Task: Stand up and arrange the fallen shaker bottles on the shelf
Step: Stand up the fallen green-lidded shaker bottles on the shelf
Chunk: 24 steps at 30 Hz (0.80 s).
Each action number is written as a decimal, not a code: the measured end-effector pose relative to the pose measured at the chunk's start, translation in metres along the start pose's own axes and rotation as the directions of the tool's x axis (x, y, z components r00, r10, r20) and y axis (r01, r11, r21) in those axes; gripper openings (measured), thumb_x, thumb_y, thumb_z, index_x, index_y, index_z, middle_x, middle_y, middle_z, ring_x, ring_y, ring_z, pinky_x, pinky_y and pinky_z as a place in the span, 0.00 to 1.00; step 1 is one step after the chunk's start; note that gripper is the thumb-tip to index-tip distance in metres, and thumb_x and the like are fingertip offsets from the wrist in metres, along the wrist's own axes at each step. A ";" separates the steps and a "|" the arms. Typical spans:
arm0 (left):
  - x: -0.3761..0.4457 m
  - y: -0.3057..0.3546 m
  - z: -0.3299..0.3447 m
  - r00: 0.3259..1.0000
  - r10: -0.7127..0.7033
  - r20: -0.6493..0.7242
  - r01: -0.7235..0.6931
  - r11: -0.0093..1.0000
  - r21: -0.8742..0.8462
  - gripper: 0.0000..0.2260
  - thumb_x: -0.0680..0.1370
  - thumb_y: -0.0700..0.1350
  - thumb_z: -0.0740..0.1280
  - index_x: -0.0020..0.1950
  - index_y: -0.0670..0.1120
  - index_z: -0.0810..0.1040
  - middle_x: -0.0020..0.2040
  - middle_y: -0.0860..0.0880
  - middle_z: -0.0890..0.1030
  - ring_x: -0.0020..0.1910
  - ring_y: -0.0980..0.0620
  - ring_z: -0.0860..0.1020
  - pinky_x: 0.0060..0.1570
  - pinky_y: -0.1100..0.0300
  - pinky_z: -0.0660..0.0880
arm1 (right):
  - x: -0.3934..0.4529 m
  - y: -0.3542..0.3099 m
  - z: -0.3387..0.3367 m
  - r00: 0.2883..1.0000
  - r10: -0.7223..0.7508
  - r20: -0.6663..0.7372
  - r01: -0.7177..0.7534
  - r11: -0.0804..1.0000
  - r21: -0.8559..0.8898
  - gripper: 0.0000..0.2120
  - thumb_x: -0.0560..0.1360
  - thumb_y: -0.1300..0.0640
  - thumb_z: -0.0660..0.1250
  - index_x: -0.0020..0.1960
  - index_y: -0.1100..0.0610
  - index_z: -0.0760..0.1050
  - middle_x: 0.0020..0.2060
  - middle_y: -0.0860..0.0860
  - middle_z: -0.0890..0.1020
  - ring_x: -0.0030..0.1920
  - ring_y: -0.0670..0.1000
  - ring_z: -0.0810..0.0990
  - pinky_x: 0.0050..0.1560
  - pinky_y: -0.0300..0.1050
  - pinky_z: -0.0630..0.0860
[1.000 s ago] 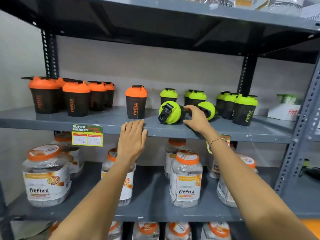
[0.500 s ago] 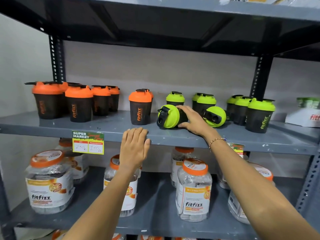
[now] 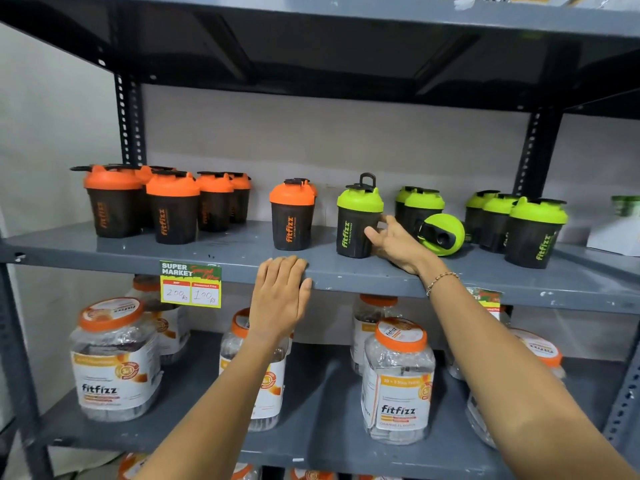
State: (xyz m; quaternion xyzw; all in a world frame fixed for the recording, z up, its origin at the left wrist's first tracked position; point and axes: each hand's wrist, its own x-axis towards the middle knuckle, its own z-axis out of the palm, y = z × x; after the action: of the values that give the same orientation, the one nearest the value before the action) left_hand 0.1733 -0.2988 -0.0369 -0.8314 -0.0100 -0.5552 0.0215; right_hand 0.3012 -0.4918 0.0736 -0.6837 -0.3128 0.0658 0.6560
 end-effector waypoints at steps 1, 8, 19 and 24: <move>0.000 0.000 0.000 1.000 0.000 0.002 0.000 1.000 0.000 0.14 0.80 0.50 0.54 0.57 0.45 0.74 0.55 0.47 0.77 0.54 0.47 0.71 0.62 0.52 0.62 | 0.000 -0.001 0.000 1.000 0.017 0.011 -0.017 1.000 0.014 0.22 0.80 0.64 0.58 0.71 0.61 0.54 0.63 0.64 0.74 0.55 0.58 0.78 0.62 0.56 0.73; -0.001 0.001 0.000 0.999 -0.017 0.027 0.017 1.000 -0.005 0.14 0.80 0.50 0.54 0.58 0.45 0.74 0.55 0.47 0.76 0.55 0.47 0.71 0.63 0.52 0.62 | 0.008 -0.004 0.004 0.995 0.088 0.056 -0.091 0.994 0.063 0.21 0.81 0.63 0.55 0.74 0.59 0.57 0.70 0.58 0.70 0.70 0.56 0.69 0.72 0.57 0.63; 0.002 0.014 -0.002 0.990 -0.135 0.031 0.137 0.986 -0.090 0.15 0.79 0.49 0.54 0.58 0.45 0.75 0.56 0.47 0.77 0.59 0.45 0.74 0.70 0.50 0.57 | -0.011 -0.017 -0.011 0.986 -0.067 -0.154 0.018 0.953 -0.301 0.22 0.81 0.59 0.58 0.73 0.60 0.60 0.64 0.57 0.74 0.58 0.49 0.74 0.64 0.47 0.71; 0.005 0.051 -0.001 0.994 -0.072 0.081 0.081 0.991 -0.110 0.19 0.79 0.51 0.54 0.63 0.45 0.76 0.63 0.48 0.77 0.68 0.46 0.70 0.74 0.51 0.50 | -0.039 -0.047 -0.059 0.902 -0.358 -0.242 0.230 0.871 -0.434 0.13 0.77 0.67 0.62 0.61 0.62 0.76 0.56 0.61 0.81 0.55 0.51 0.79 0.60 0.43 0.73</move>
State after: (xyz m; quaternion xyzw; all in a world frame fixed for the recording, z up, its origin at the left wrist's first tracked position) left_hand 0.1762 -0.3498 -0.0334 -0.8510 -0.0112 -0.5229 -0.0473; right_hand 0.2832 -0.5649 0.1130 -0.7470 -0.3124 -0.2105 0.5478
